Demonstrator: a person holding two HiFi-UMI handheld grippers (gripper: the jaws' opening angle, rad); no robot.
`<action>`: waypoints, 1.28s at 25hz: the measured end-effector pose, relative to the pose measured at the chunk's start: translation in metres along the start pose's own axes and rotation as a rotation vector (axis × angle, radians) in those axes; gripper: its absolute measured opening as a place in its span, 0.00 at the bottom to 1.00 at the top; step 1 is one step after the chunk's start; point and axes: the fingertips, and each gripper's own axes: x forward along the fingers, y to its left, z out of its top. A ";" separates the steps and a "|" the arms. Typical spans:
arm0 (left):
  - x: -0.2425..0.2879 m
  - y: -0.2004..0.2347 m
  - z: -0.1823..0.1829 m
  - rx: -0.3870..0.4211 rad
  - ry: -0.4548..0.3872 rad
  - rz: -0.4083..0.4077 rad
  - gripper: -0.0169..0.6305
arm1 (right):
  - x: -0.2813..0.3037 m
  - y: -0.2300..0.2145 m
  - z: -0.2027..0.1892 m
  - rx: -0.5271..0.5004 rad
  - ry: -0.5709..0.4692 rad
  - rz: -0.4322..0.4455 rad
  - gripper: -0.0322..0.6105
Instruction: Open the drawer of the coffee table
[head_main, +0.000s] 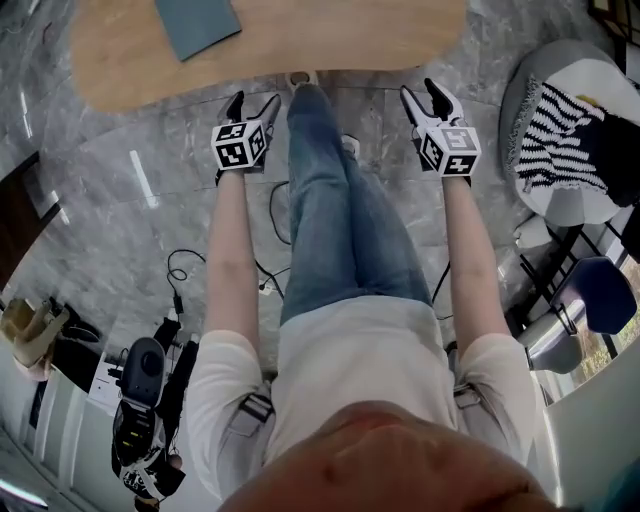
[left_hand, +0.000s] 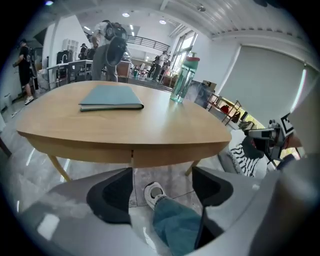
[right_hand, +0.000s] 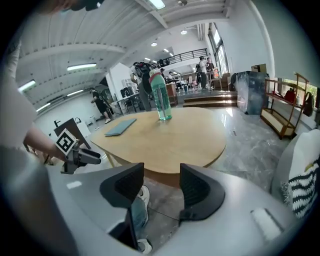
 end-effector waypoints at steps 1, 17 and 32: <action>0.011 0.004 -0.002 0.016 0.006 -0.013 0.62 | 0.008 -0.007 -0.008 -0.004 0.016 -0.006 0.39; 0.089 0.022 0.008 0.130 -0.021 -0.090 0.74 | 0.088 -0.055 -0.053 -0.089 0.134 -0.035 0.52; 0.082 0.024 0.004 0.179 0.025 -0.092 0.68 | 0.092 -0.055 -0.056 -0.067 0.115 -0.065 0.49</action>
